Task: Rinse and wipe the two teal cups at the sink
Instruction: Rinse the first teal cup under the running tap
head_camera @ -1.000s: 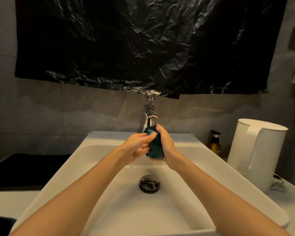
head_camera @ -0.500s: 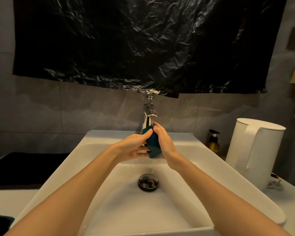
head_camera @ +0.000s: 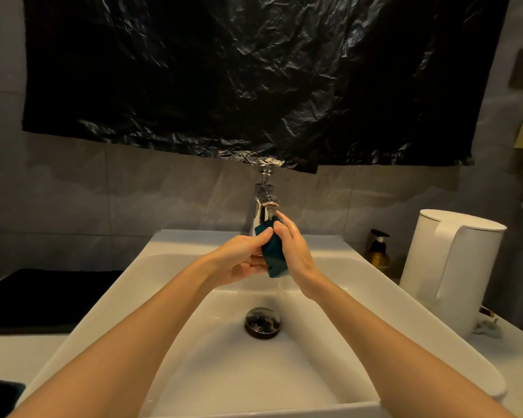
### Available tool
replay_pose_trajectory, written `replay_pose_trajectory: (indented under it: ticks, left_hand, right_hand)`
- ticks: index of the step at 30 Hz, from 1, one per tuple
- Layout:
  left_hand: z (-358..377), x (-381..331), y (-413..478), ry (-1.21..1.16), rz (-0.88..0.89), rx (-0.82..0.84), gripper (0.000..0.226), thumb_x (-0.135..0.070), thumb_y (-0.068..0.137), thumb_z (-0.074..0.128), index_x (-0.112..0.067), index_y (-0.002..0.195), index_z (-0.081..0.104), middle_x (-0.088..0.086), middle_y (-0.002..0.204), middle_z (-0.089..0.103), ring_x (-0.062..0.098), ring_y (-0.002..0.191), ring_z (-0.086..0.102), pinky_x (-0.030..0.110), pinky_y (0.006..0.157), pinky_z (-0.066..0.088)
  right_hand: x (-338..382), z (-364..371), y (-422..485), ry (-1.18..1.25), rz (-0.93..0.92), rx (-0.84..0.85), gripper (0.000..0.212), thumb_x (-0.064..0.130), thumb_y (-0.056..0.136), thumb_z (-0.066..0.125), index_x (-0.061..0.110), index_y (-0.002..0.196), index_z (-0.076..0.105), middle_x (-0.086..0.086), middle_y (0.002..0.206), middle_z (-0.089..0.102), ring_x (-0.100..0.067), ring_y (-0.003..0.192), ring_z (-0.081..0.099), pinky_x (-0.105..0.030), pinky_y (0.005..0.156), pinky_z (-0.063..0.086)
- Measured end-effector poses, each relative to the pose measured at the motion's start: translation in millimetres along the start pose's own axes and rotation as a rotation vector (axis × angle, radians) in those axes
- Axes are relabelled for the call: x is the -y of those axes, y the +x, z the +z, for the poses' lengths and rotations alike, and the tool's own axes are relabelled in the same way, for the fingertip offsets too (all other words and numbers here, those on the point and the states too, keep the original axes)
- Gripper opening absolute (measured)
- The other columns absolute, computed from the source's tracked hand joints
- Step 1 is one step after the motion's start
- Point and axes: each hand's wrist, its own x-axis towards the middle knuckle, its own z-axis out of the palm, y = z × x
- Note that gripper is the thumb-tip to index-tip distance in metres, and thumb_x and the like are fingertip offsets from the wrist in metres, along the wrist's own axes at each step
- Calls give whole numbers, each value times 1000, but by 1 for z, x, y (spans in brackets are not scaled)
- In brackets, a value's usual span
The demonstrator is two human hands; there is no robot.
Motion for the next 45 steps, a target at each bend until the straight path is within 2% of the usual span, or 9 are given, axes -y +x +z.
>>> replay_pose_trajectory:
  ticks: [5, 11, 17, 22, 27, 32, 35, 37, 45]
  left_hand:
    - [6, 3, 3, 50, 6, -43, 43, -41, 95, 46, -10, 125, 50, 12, 119, 63, 26, 111, 61, 35, 94, 51]
    - [6, 5, 6, -16, 72, -96, 30, -36, 93, 52, -12, 111, 56, 11, 107, 68, 26, 104, 64, 35, 88, 54]
    - [6, 9, 4, -52, 57, 23, 30, -18, 96, 51, 0, 120, 52, 16, 119, 63, 25, 111, 61, 32, 95, 50]
    - [12, 11, 10, -118, 47, -51, 38, -33, 98, 45, -7, 125, 49, 13, 122, 61, 26, 116, 56, 37, 99, 46]
    - [12, 13, 8, -97, 119, -12, 33, -21, 97, 51, -11, 128, 49, 11, 120, 62, 25, 111, 59, 32, 89, 52]
    - [12, 13, 9, -167, 127, -22, 27, -20, 94, 54, -15, 121, 54, 8, 116, 64, 23, 110, 60, 30, 84, 53]
    - [12, 11, 9, -144, 123, -7, 33, -23, 95, 53, -15, 127, 51, 9, 123, 61, 24, 116, 56, 35, 95, 49]
    - [9, 10, 8, -98, 129, 24, 35, -24, 96, 51, -15, 130, 48, 9, 126, 59, 25, 119, 54, 36, 100, 47]
    - [4, 12, 3, 31, 175, 146, 31, -17, 94, 53, -16, 125, 51, 9, 123, 61, 22, 118, 56, 36, 101, 46]
  right_hand:
    - [-2, 2, -1, -1, 12, -30, 42, 41, 99, 41, 35, 141, 40, -1, 133, 49, -18, 114, 52, -22, 76, 52]
    - [-1, 5, 0, 1, 22, -58, 43, 42, 99, 40, 34, 142, 38, 2, 129, 49, -14, 108, 53, -18, 71, 49]
    - [-3, -1, 2, 8, 83, -109, 42, 47, 98, 38, 41, 140, 37, 4, 128, 48, -20, 111, 53, -41, 86, 54]
    - [-2, 2, 2, 4, 68, -86, 41, 42, 99, 40, 38, 140, 39, 5, 120, 48, -10, 98, 52, -20, 65, 46]
    - [-2, 2, 5, 85, 209, -103, 43, 50, 97, 38, 39, 138, 40, 1, 128, 53, -21, 106, 56, -34, 70, 54]
    - [-4, -1, 5, 49, 109, -95, 43, 46, 99, 38, 40, 141, 36, 7, 123, 47, -8, 93, 53, -29, 68, 52]
    - [-4, -2, 7, 63, 90, -76, 41, 45, 99, 39, 40, 140, 37, 7, 122, 47, -8, 93, 53, -33, 79, 54]
    - [-3, -3, 6, 76, 82, -56, 40, 42, 99, 40, 39, 139, 39, 7, 120, 48, -9, 93, 54, -28, 73, 54]
    - [-2, -9, 8, 181, 374, 86, 41, 51, 85, 57, 34, 121, 53, -8, 115, 62, -24, 97, 61, -39, 74, 57]
